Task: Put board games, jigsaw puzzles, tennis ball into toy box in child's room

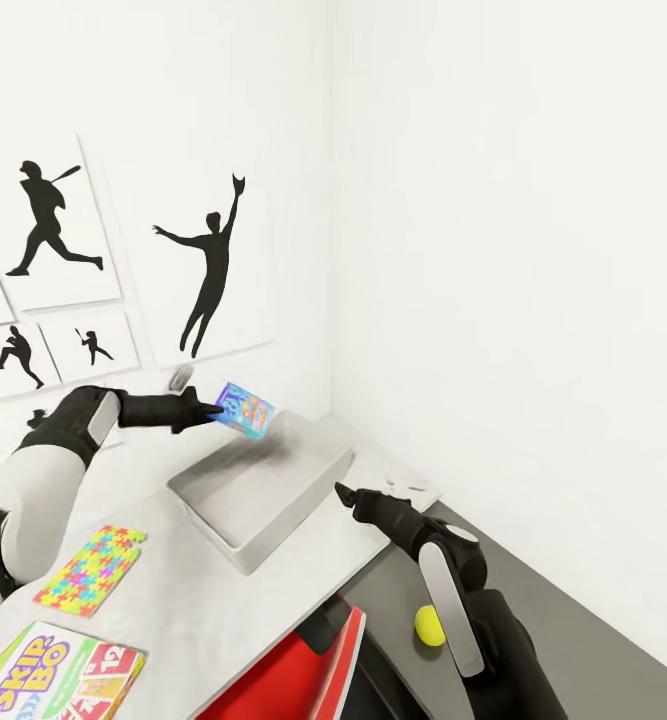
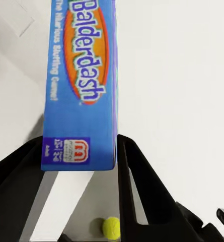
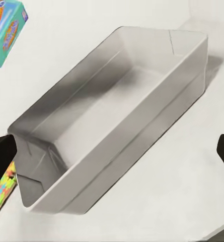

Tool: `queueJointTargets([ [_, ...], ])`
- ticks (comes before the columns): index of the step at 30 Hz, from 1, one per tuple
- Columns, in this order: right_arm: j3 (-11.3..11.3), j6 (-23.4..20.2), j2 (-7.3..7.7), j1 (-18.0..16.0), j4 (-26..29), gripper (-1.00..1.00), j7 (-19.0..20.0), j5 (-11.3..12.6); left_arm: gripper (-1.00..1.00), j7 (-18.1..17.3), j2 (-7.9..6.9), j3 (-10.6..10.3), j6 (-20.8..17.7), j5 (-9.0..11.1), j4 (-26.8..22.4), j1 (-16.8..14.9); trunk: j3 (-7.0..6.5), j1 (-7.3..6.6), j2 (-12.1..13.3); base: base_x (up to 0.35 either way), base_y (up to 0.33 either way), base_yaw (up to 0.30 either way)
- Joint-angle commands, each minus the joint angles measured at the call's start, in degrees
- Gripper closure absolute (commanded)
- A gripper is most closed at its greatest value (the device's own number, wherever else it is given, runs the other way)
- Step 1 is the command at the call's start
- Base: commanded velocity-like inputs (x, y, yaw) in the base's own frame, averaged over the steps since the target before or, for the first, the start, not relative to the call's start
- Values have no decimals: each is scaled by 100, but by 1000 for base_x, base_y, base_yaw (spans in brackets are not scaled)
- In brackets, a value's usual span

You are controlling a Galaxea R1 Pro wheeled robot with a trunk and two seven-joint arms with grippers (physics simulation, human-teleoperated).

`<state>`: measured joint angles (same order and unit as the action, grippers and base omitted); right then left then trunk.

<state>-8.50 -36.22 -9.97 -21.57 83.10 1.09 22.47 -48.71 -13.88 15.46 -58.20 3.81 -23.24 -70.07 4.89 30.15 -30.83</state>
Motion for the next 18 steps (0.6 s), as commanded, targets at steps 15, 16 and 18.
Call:
queueJointTargets([
  [15,-89,-174,-2,-3,610,-100,32,40,100,278,-144,-86,904,-873,1012,-149,12,3,-11,0,0,0],
  [16,-90,-174,-2,-4,611,-100,32,42,100,213,-190,-184,1069,-975,1018,-141,12,3,-11,0,0,0],
  [18,-90,-170,-2,-4,611,-100,32,45,100,-43,-218,-404,1204,-1074,1021,-129,12,3,-11,0,0,0],
])
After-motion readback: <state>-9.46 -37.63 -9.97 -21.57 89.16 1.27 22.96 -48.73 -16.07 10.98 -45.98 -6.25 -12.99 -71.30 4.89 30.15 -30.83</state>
